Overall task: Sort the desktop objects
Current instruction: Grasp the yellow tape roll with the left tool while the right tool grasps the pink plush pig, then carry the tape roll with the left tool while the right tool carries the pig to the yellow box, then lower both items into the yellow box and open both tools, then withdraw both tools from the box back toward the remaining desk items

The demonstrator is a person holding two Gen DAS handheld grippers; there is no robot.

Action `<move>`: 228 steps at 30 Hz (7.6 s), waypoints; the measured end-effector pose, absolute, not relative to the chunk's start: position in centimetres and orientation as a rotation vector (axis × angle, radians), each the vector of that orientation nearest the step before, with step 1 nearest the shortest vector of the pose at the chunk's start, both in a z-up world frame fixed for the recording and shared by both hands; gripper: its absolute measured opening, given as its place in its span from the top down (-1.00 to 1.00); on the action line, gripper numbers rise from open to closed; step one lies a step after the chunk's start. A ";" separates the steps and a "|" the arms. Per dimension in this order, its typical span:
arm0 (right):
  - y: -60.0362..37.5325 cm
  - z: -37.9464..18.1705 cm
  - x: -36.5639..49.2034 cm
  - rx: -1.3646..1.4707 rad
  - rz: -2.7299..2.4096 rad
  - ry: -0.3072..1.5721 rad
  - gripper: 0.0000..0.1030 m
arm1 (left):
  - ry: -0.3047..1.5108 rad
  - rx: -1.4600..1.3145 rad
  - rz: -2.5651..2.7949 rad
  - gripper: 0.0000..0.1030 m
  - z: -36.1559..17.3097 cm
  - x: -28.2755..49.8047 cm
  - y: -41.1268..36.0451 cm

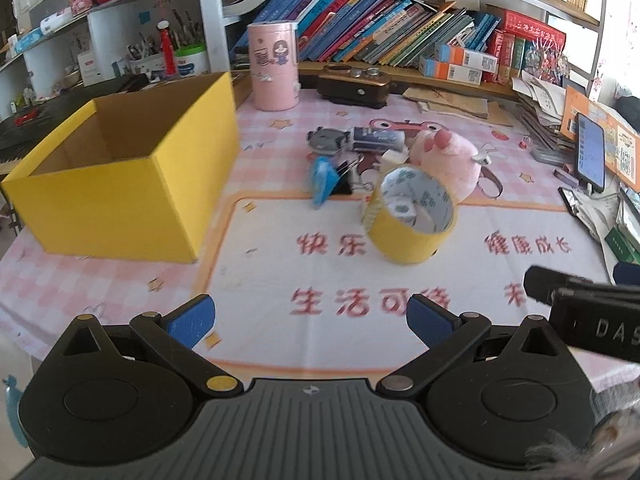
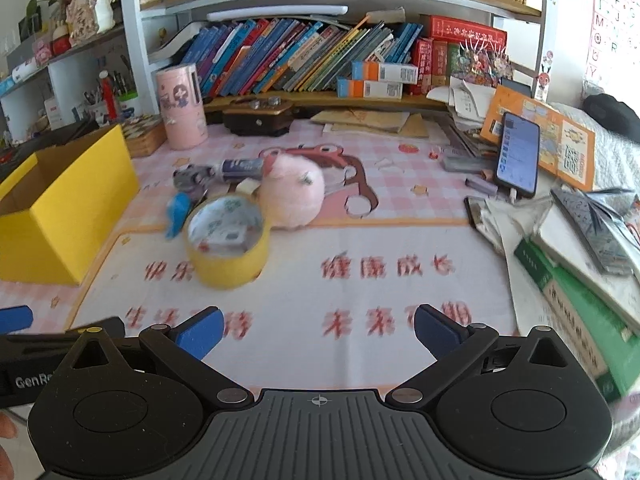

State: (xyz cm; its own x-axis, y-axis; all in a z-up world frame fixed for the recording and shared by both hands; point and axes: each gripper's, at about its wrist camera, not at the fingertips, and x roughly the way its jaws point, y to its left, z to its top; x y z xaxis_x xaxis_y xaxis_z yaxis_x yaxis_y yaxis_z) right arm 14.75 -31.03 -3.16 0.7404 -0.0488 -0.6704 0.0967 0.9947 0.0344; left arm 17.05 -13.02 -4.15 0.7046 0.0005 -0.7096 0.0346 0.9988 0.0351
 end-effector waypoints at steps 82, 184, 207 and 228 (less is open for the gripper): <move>-22.1 0.7 11.6 0.025 0.140 0.729 -0.29 | 0.586 -0.056 -0.114 -0.59 1.1 8.5 -2.3; -0.1 -0.1 33.5 -0.465 0.532 0.631 -0.30 | 0.616 -0.074 0.166 -0.59 3.4 31.0 14.2; 3.1 -4.9 37.9 -0.793 0.683 0.732 -0.51 | 0.771 0.114 0.199 -0.85 -1.4 38.3 12.8; -7.2 7.0 26.2 -0.166 0.373 0.370 -0.62 | 0.371 -0.028 0.198 -1.00 7.3 20.8 11.5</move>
State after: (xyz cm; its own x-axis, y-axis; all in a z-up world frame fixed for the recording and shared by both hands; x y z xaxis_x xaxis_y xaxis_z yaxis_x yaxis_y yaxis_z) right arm 26.25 -7.23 7.00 0.8654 0.3250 -0.3813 -0.3847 0.9186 -0.0903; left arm 20.76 11.49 7.31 0.9126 0.1876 -0.3632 -0.1977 0.9802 0.0095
